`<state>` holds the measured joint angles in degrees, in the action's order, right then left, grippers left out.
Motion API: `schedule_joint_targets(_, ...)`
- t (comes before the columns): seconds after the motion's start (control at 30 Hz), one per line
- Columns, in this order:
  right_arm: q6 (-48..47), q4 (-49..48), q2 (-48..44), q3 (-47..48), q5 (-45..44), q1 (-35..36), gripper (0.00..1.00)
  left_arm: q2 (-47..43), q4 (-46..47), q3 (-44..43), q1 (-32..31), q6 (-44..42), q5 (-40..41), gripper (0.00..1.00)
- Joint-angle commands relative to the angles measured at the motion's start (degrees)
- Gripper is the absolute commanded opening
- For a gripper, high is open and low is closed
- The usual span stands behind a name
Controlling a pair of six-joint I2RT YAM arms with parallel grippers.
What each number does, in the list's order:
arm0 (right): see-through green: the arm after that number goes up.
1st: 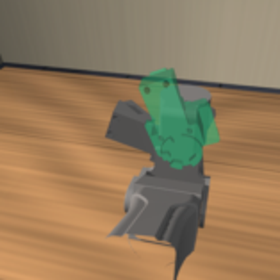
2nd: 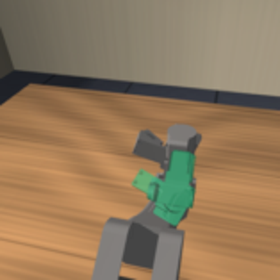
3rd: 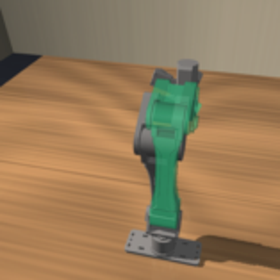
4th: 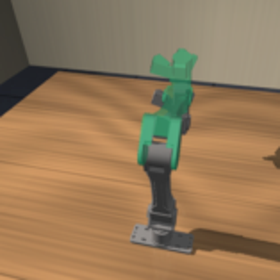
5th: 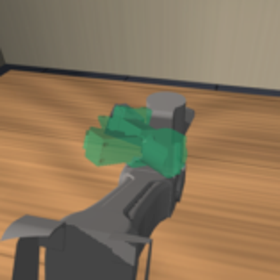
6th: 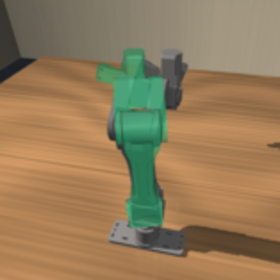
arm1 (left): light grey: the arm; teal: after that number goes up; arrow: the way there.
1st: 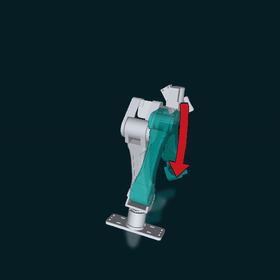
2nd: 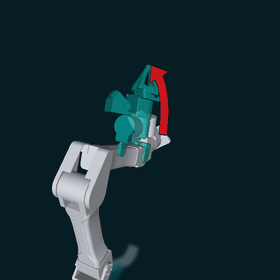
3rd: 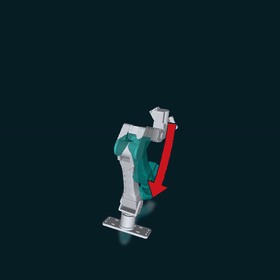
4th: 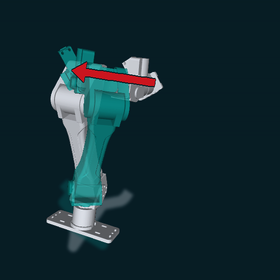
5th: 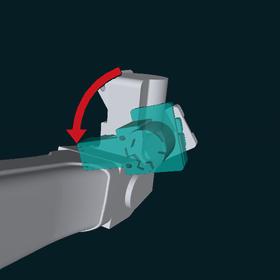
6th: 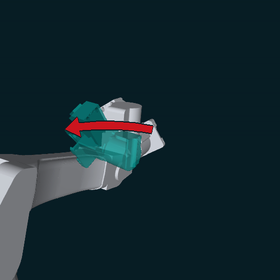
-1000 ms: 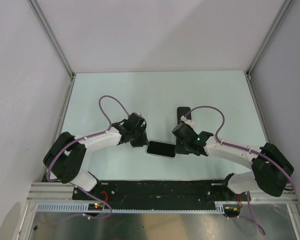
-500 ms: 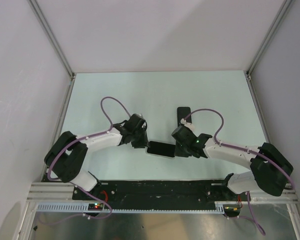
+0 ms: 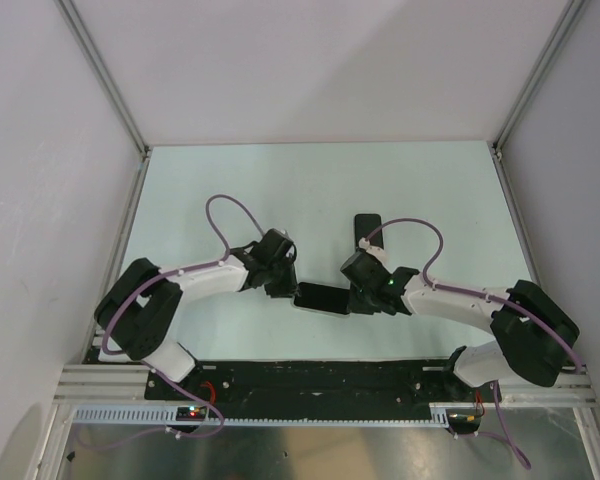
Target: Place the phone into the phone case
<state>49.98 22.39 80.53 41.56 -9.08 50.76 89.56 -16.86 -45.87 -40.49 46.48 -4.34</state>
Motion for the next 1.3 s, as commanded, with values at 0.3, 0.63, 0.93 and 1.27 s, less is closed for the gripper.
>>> schedule_joint_targets(0.3,1.20,-2.30,4.31,0.90,-0.63,0.50,0.09,2.61,4.23,-0.79,-1.88,0.47,-2.18,0.29)
schedule_joint_targets(0.63,1.30,-1.62,10.11,3.58,-1.67,2.61,0.06,3.63,5.71,-0.52,-2.63,1.06,-3.26,0.29)
schedule_joint_targets(0.93,2.57,-0.69,13.29,3.52,-2.96,4.95,0.04,3.90,5.91,-0.63,-2.69,1.33,-3.55,0.29)
schedule_joint_targets(1.27,4.76,-1.37,16.42,1.57,-3.05,7.64,0.04,3.74,5.81,-0.49,-2.70,1.82,-3.25,0.29)
